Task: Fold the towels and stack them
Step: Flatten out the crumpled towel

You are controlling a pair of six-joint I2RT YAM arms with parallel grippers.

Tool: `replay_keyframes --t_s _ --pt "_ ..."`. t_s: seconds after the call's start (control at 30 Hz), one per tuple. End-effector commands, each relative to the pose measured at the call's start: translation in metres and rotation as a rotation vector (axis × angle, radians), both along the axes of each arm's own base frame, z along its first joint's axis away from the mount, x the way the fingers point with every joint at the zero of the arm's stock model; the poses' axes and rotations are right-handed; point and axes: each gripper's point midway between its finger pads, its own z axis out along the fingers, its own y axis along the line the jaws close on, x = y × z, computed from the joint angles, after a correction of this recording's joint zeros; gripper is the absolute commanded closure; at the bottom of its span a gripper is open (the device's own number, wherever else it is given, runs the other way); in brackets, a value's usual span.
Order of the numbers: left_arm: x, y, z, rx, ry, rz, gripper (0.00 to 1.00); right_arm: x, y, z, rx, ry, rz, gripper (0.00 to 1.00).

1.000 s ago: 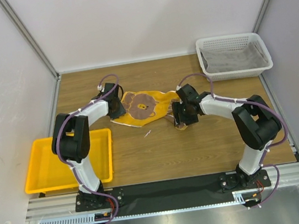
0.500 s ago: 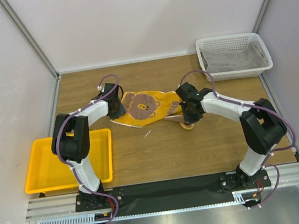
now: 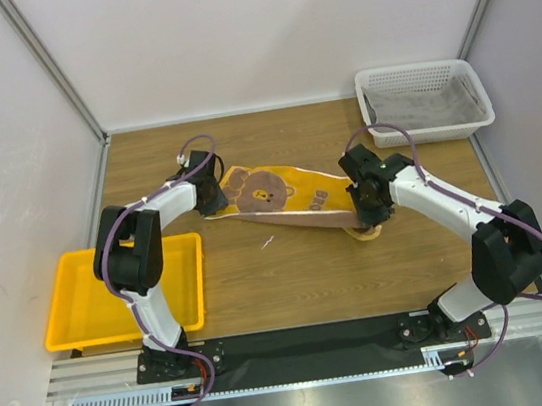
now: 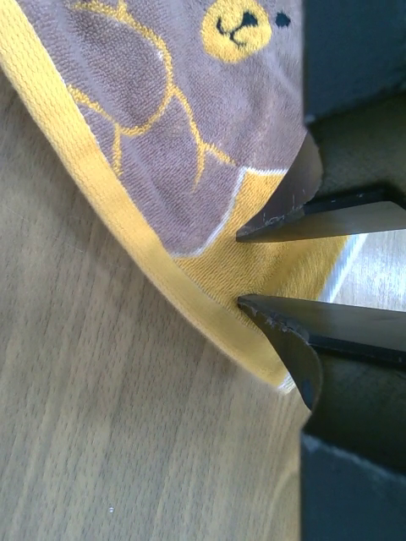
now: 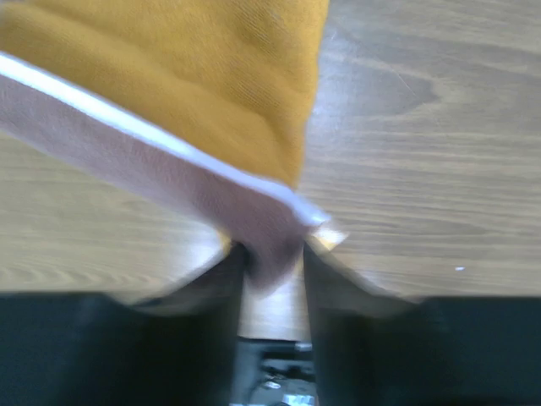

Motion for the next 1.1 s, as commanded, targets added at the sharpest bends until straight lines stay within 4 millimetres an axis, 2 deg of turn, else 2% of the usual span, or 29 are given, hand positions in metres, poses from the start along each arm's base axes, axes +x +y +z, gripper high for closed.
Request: replay_keyframes --t_s 0.0,0.07,0.1,0.17,0.2,0.27,0.3,0.37,0.4,0.43,0.5,0.57,0.63,0.67,0.73,0.77,0.97,1.07 --pt "-0.019 0.012 -0.015 0.049 0.076 0.012 0.62 -0.023 0.003 0.005 0.038 0.082 0.057 0.57" --pt "-0.019 0.012 -0.015 0.05 0.075 0.009 0.62 -0.027 0.01 0.009 0.088 0.094 0.064 0.43" --pt "-0.019 0.012 -0.015 0.05 0.076 0.009 0.62 -0.026 0.013 0.015 0.116 0.079 0.05 0.31" --pt "-0.019 0.012 -0.015 0.05 0.076 0.009 0.62 -0.023 0.019 0.026 0.178 0.061 0.031 0.22" --pt "-0.019 0.012 -0.015 0.05 0.076 0.009 0.62 -0.018 0.019 0.033 0.209 0.038 0.007 0.12" --pt "-0.019 0.013 -0.015 0.052 0.076 0.009 0.62 -0.003 0.018 0.047 0.267 -0.03 -0.097 0.06" --pt "-0.019 0.013 -0.016 0.053 0.076 0.009 0.62 0.011 0.01 0.051 0.304 -0.069 -0.166 0.05" --pt "-0.019 0.013 -0.016 0.053 0.076 0.009 0.62 0.024 0.004 0.052 0.371 -0.1 -0.288 0.05" --pt "-0.019 0.012 -0.016 0.053 0.076 0.008 0.62 0.037 -0.008 0.046 0.396 -0.131 -0.363 0.05" --pt "-0.019 0.012 -0.015 0.052 0.076 0.007 0.62 0.043 -0.011 0.043 0.417 -0.143 -0.415 0.05" --pt "-0.019 0.012 -0.015 0.053 0.078 0.006 0.62 0.059 -0.02 0.035 0.448 -0.188 -0.48 0.08" --pt "-0.021 0.013 -0.016 0.055 0.081 0.008 0.62 0.07 -0.02 0.026 0.457 -0.2 -0.494 0.11" --pt "-0.022 0.013 -0.016 0.057 0.084 0.008 0.62 0.081 -0.016 0.022 0.464 -0.21 -0.475 0.15" --pt "-0.023 0.012 -0.017 0.057 0.085 0.007 0.62 0.084 -0.014 0.01 0.452 -0.182 -0.468 0.18" --pt "-0.023 0.012 -0.016 0.062 0.081 0.006 0.62 0.092 -0.008 0.004 0.464 -0.176 -0.444 0.23" --pt "-0.025 0.012 -0.017 0.064 0.085 0.003 0.62 0.093 -0.005 -0.007 0.455 -0.149 -0.431 0.26" --pt "-0.025 0.012 -0.016 0.068 0.086 0.002 0.62 0.106 0.017 -0.023 0.438 -0.144 -0.371 0.28" --pt "-0.026 0.013 -0.016 0.071 0.089 -0.002 0.62 0.104 0.018 -0.031 0.391 -0.107 -0.37 0.28"
